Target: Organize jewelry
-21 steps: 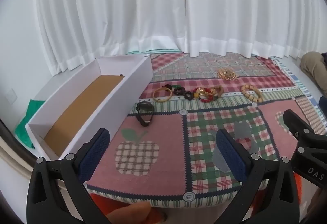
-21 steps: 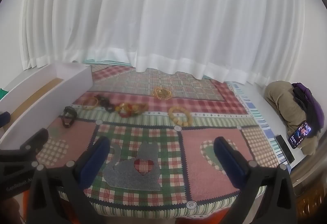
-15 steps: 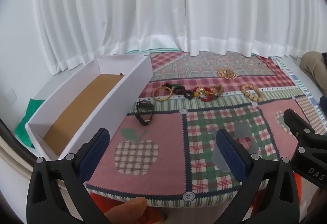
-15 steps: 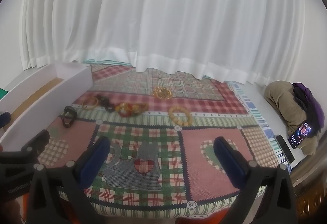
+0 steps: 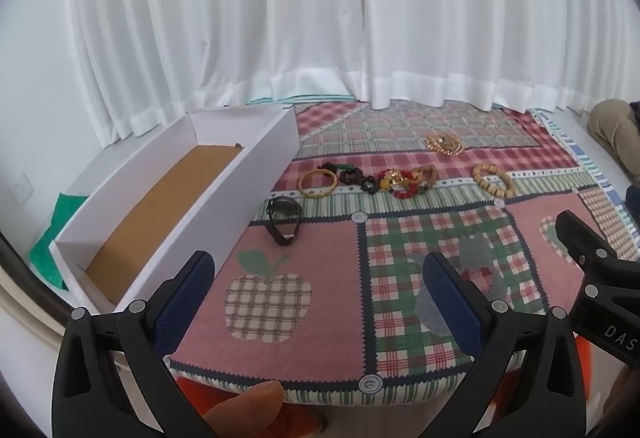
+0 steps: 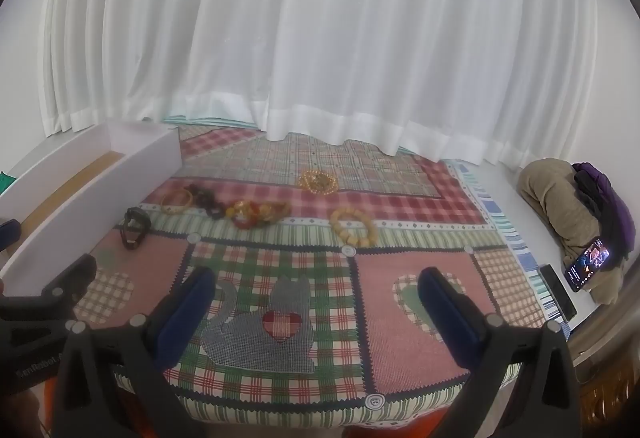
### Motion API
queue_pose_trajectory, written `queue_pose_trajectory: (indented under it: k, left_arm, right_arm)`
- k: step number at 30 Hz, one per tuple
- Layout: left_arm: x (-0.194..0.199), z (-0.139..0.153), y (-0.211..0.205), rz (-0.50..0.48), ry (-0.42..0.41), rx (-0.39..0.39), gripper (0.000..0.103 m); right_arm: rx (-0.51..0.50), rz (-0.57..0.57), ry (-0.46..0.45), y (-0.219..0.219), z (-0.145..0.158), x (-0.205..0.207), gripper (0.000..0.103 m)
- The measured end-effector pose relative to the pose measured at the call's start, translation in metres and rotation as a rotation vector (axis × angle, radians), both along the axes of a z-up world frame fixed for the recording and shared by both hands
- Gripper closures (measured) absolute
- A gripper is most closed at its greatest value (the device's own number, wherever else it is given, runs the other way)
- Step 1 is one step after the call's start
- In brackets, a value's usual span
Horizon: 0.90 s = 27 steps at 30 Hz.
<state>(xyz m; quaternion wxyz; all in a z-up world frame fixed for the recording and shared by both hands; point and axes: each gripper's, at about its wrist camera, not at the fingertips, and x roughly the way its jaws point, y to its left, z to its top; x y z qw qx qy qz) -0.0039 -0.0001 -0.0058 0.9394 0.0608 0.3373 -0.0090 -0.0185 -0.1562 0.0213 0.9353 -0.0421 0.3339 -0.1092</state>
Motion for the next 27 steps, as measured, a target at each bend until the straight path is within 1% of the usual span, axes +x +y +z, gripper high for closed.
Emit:
queue_pose_trajectory:
  k: [27]
  left_arm:
    - [0.0034, 0.0044, -0.0022, -0.004, -0.004, 0.004, 0.0]
  right_arm:
    - [-0.004, 0.001, -0.001, 0.0013, 0.0006, 0.0002, 0.0]
